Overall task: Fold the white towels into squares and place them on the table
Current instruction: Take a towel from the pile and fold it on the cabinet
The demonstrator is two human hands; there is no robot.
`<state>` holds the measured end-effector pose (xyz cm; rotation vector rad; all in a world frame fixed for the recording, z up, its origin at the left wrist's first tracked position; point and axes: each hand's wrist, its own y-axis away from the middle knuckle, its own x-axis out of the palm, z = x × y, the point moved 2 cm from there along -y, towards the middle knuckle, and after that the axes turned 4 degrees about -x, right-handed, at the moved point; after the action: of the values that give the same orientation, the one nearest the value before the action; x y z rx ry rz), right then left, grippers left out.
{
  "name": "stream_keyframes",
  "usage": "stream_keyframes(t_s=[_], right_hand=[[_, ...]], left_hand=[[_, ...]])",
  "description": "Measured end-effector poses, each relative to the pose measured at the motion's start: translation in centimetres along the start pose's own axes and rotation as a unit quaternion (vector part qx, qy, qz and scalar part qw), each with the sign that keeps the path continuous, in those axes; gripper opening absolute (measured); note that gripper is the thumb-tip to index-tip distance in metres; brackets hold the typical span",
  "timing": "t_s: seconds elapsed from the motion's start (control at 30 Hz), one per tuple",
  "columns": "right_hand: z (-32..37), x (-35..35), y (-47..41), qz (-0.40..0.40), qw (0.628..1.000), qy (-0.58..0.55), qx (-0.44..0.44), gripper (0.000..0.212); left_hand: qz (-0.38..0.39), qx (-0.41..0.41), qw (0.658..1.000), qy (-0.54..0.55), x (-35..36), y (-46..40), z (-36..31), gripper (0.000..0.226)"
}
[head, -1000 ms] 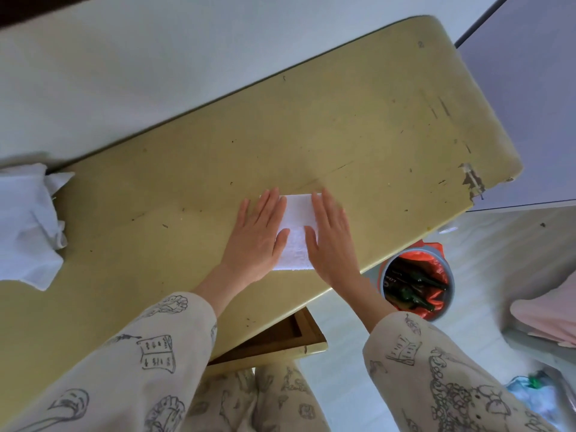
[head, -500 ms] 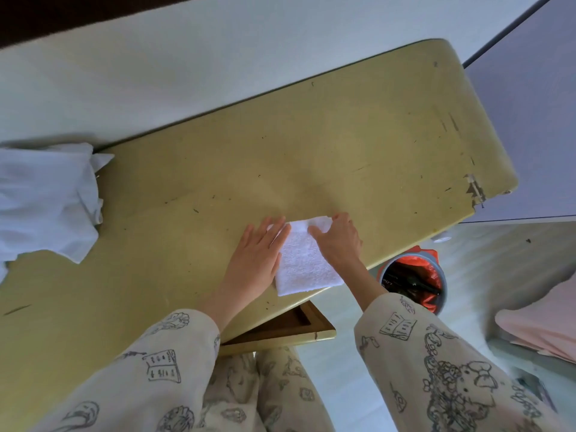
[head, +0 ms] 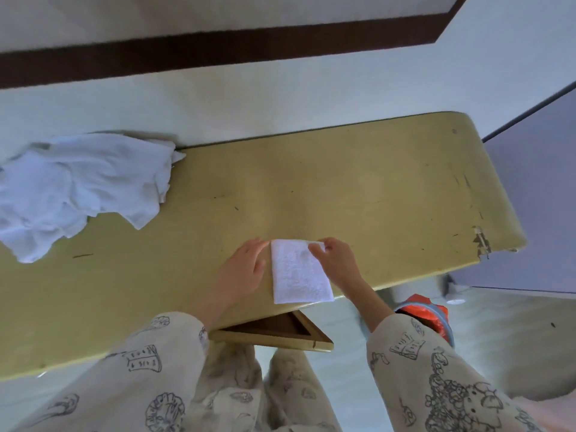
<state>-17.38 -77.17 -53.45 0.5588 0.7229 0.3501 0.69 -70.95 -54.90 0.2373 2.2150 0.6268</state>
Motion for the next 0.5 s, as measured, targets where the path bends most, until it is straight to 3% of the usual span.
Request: stream_keyframes(t_s=[0.17,0.3,0.43,0.5], right_hand=[[4.4,0.0,3.3,0.059,0.988,0.055,-0.129,0.024],[8.6,1.5,7.7,0.118,0.952,0.131,-0.251,0.021],[12.5,5.0,13.5,0.181,0.907,0.169,-0.341,0.012],[14.4,7.6,16.9,0.220,0.878,0.183,-0.385,0.017]], left_hand=[[-0.112,-0.090,0.985,0.101,-2.1,6.4,0.4,0.040],[-0.236,-0.127,0.942,0.202,-3.2,14.4,1.4,0.034],[-0.332,-0.167,0.895,0.245,-3.6,23.5,4.0,0.031],[-0.378,-0.196,0.868,0.253,-3.6,28.3,5.6,0.031]])
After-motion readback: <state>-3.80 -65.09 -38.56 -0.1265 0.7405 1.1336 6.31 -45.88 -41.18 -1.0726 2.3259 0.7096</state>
